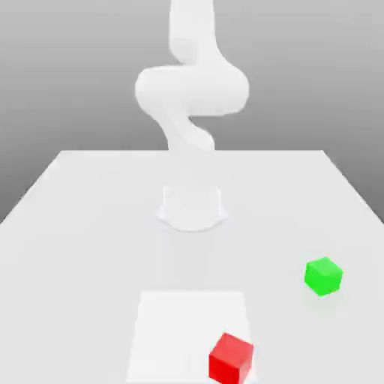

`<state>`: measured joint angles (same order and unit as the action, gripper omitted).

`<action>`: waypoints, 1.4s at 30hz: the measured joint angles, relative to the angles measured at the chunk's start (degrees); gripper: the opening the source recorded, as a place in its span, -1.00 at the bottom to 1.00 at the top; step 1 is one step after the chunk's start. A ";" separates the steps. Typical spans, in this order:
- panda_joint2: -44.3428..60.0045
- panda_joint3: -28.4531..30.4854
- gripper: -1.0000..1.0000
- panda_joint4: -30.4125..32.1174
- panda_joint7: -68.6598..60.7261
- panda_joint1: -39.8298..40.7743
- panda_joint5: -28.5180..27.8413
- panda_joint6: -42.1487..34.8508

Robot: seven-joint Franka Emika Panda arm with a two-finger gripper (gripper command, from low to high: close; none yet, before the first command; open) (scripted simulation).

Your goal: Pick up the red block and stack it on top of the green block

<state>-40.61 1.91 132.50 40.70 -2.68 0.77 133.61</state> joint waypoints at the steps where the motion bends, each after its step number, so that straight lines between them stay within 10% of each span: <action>1: 2.26 0.80 0.00 0.31 -2.25 -1.11 0.38 0.79; 30: 61.90 4.42 0.00 6.29 -51.96 -11.66 5.86 26.32; 31: 63.32 4.03 -1.00 6.08 -52.29 -11.34 6.26 27.48; 42: 56.25 5.23 -1.00 7.23 -50.54 -12.08 3.85 21.53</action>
<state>15.65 7.15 139.73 -9.84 -14.76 4.63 155.14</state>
